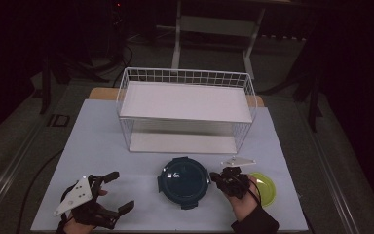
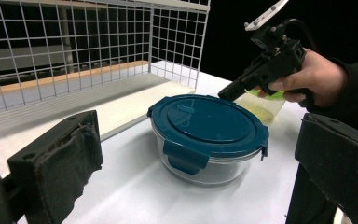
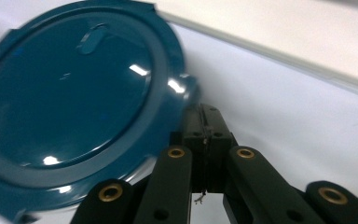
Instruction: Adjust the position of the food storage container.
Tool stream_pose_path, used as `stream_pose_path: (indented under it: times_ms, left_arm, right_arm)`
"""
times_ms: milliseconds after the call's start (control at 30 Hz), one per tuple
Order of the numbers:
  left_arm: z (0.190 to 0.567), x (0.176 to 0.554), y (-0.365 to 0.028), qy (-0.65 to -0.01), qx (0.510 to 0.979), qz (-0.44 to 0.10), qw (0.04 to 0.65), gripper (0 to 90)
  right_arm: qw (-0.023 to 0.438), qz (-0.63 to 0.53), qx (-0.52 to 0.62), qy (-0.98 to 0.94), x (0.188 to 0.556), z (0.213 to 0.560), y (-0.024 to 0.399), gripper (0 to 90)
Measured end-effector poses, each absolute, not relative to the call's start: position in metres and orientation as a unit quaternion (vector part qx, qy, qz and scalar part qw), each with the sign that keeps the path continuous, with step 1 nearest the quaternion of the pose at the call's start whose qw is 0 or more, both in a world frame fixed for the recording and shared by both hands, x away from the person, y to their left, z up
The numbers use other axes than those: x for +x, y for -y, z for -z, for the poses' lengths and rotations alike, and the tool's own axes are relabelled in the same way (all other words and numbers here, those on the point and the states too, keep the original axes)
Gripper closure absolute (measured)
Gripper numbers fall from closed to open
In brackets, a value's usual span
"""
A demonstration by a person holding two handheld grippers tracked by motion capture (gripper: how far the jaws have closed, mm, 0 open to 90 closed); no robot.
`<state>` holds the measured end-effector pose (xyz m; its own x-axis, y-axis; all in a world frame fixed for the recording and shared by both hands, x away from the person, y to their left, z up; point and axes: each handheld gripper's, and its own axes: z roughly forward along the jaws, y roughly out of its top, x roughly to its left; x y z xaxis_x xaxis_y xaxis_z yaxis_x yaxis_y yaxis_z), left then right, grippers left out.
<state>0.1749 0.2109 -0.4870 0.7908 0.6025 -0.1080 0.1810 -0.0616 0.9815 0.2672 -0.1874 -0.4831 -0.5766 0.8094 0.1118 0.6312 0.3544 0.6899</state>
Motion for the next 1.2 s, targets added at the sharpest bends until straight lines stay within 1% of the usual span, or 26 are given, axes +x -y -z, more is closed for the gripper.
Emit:
stream_pose_path:
  times_ms: [167, 200, 400, 500, 567, 933, 1200]
  left_arm:
    - [0.487, 0.175, -0.212, -0.277, 0.709, -0.168, 0.626, 0.2]
    - [0.487, 0.175, -0.212, -0.277, 0.708, -0.167, 0.627, 0.2]
    - [0.487, 0.175, -0.211, -0.277, 0.709, -0.167, 0.626, 0.2]
    - [0.488, 0.175, -0.210, -0.277, 0.710, -0.167, 0.625, 0.2]
    - [0.488, 0.175, -0.210, -0.278, 0.711, -0.167, 0.624, 0.2]
    - [0.488, 0.176, -0.210, -0.278, 0.710, -0.166, 0.625, 0.2]
    - [0.488, 0.176, -0.210, -0.277, 0.712, -0.165, 0.624, 0.2]
  right_arm:
    - [0.114, -0.354, 0.443, -0.816, 0.269, 0.486, 0.185, 90.0]
    - [0.119, -0.351, 0.442, -0.817, 0.268, 0.487, 0.183, 90.0]
    - [0.110, -0.355, 0.447, -0.814, 0.263, 0.486, 0.184, 90.0]
    - [0.090, -0.364, 0.450, -0.811, 0.261, 0.486, 0.185, 90.0]
    - [0.089, -0.364, 0.446, -0.812, 0.258, 0.486, 0.183, 90.0]
    - [0.075, -0.371, 0.426, -0.821, 0.249, 0.484, 0.167, 90.0]
    - [0.067, -0.377, 0.419, -0.823, 0.252, 0.485, 0.154, 90.0]
